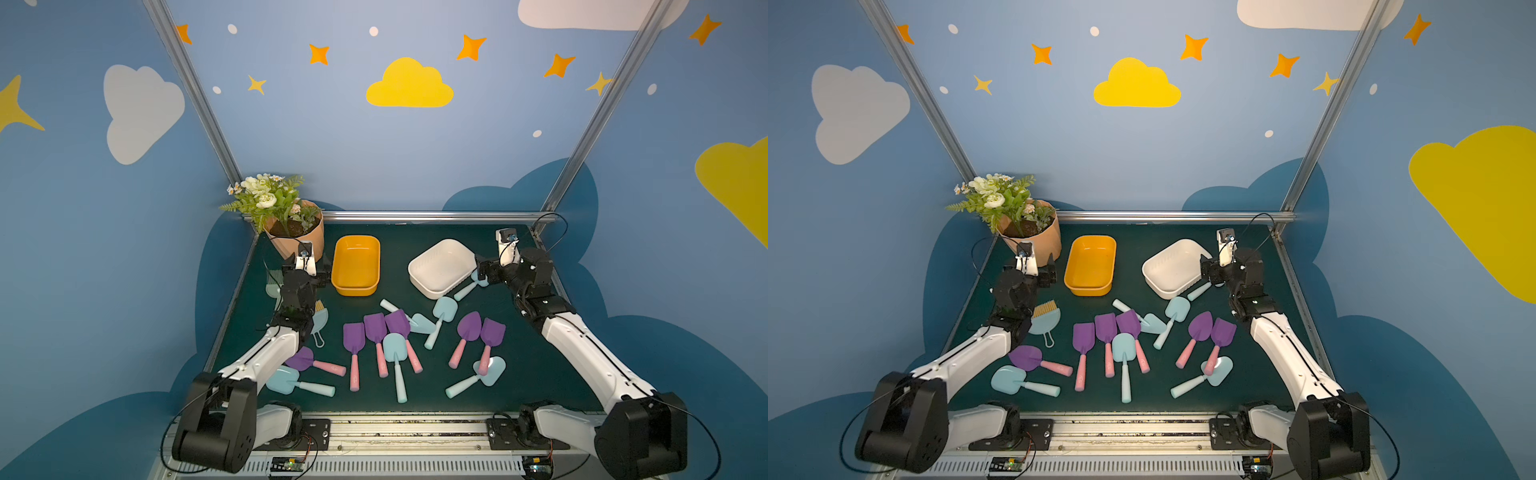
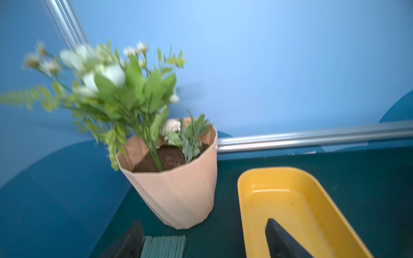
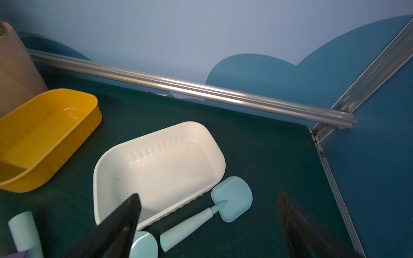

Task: Sort the small shovels by color and place them into the storage box
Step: Adjust the storage box at the center of the board.

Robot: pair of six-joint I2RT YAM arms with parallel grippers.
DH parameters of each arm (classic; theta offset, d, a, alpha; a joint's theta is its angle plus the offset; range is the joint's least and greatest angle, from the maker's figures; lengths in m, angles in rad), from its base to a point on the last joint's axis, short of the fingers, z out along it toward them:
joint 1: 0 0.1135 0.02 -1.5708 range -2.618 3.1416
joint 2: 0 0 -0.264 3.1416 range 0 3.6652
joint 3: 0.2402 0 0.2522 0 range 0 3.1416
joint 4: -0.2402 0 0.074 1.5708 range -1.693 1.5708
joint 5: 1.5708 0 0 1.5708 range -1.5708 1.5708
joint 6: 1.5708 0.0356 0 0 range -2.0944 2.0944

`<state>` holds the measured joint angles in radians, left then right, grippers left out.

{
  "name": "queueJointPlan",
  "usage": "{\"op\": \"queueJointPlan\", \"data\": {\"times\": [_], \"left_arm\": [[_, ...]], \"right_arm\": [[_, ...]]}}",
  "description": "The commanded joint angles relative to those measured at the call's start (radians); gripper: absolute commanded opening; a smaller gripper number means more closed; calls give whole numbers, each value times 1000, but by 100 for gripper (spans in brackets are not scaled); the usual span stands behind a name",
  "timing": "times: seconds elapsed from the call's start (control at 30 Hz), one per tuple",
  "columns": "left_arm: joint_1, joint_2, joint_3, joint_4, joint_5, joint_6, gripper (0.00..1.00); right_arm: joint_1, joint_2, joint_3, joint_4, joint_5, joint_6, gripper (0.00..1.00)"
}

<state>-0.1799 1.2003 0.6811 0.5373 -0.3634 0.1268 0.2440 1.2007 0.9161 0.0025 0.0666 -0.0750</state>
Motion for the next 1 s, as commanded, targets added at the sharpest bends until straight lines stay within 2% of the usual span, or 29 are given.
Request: {"op": "queueJointPlan", "data": {"times": [0.0,0.17,0.33,0.5,0.63,0.97], "left_arm": [[-16,-49,140,-432,-38,-9,81],[-17,-1,412,-898,-26,-169,79],[-16,122,596,-1172,79,-297,75],[-20,198,684,-1303,211,-412,74],[-18,277,737,-1367,261,-445,75],[24,510,881,-1414,374,-463,75]], "right_arm": [[10,18,122,-231,34,130,94],[12,121,320,-562,18,386,88],[19,230,417,-702,-105,627,78],[48,416,631,-921,-140,750,74],[50,555,796,-1075,-202,760,73],[49,688,842,-1108,-210,807,72]]}}
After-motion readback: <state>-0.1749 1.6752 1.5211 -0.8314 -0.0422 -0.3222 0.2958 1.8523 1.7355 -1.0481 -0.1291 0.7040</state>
